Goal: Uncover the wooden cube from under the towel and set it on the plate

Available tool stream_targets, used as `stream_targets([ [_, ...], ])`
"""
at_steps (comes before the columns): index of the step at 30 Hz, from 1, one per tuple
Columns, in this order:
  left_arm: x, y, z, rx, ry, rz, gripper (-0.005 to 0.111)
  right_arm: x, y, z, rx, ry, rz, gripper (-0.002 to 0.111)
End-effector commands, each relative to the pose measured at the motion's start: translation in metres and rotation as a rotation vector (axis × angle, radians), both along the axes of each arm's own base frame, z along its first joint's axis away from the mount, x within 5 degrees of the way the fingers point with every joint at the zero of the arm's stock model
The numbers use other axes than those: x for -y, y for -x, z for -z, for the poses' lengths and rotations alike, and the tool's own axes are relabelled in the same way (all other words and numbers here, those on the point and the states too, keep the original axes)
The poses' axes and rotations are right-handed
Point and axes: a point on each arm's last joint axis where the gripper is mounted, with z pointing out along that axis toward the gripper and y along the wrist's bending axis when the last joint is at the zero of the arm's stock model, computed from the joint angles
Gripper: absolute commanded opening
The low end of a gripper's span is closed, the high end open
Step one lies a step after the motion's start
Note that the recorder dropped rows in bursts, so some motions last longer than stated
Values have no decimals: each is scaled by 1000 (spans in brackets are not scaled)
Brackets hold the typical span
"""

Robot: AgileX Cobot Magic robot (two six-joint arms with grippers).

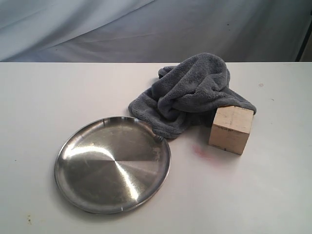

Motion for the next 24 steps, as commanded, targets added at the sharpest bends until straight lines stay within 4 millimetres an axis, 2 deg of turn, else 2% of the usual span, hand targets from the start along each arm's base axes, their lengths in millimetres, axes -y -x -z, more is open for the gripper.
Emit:
stream_targets([
  [1,0,0,1,-1,2,1,1,7,3,5,-39,15,54,59],
  [8,0,0,1,-1,2,1,1,29,-1,40,-125,258,167,56],
  [14,0,0,1,-1,2,1,1,27,17,52,-202,244,129,45],
  [18,0,0,1,-1,2,1,1,28,41,49,-231,222,116,45],
  [24,0,0,1,-1,2,1,1,36,97,36,-239,219,114,45],
])
